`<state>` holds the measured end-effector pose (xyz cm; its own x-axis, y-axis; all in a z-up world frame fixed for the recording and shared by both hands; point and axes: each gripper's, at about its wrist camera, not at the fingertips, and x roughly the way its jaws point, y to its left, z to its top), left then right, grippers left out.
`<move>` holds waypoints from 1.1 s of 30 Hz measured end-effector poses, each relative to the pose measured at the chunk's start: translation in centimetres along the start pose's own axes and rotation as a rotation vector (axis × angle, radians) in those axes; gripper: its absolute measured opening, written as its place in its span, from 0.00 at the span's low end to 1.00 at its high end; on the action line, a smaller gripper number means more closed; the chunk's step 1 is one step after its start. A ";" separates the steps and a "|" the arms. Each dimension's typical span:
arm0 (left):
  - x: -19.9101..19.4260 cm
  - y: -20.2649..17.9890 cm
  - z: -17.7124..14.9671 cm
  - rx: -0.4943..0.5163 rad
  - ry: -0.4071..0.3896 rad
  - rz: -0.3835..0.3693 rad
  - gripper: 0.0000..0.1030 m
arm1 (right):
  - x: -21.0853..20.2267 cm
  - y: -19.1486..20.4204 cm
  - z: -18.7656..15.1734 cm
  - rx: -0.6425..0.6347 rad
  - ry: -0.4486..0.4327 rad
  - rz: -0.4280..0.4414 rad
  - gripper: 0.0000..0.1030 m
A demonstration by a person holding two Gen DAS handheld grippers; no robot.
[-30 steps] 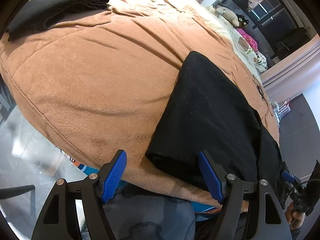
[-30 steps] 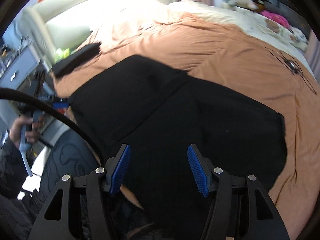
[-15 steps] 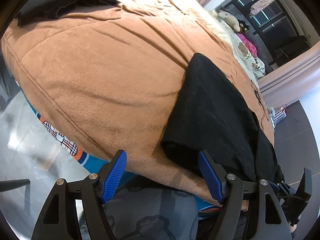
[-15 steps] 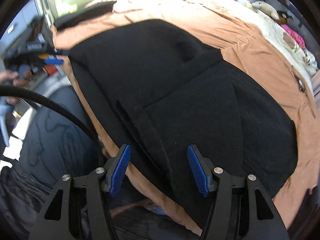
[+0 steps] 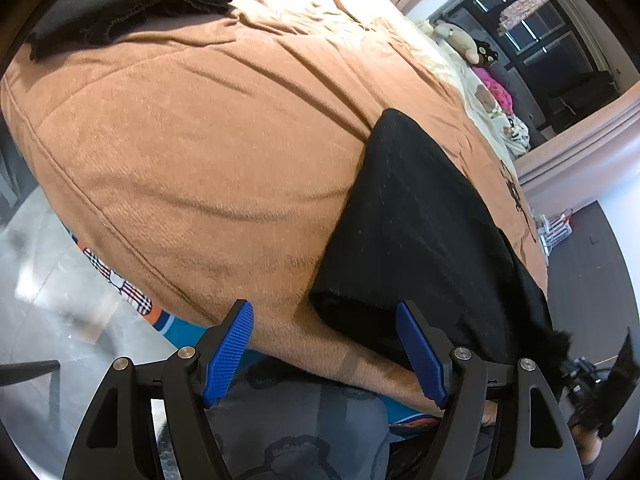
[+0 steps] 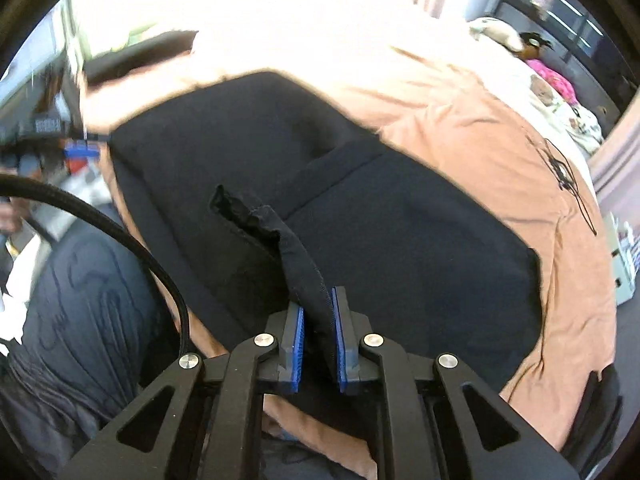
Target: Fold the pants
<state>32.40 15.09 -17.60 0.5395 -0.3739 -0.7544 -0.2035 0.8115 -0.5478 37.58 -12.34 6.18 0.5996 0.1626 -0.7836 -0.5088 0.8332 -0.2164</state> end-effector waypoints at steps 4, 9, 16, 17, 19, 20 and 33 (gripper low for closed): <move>0.1 -0.4 0.6 0.001 -0.009 0.011 0.73 | -2.1 -5.2 0.5 0.133 -0.074 0.013 0.04; 0.6 -1.3 1.3 0.016 -0.005 0.028 0.73 | -2.3 -10.9 -0.1 0.277 -0.114 0.034 0.02; 1.6 -2.4 2.1 0.028 0.005 0.051 0.73 | -0.2 -15.1 -1.0 0.433 -0.155 0.042 0.01; 1.7 -2.5 2.1 0.029 0.007 0.054 0.73 | 1.5 -13.7 -0.5 0.447 -0.160 0.044 0.01; 2.0 -2.6 2.2 0.032 0.011 0.067 0.73 | 2.6 -14.1 -1.0 0.487 -0.177 0.044 0.00; 2.1 -2.6 2.3 0.032 0.014 0.075 0.73 | 2.4 -14.0 -1.6 0.510 -0.189 0.041 0.00; 2.4 -1.2 2.8 0.002 0.025 0.062 0.70 | 7.2 -14.9 -6.4 0.722 -0.091 0.067 0.25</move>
<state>36.24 14.46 -17.73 0.5051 -0.3337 -0.7960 -0.2343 0.8346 -0.4986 45.55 -27.01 -0.02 0.6467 0.2422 -0.7232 -0.0311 0.9558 0.2923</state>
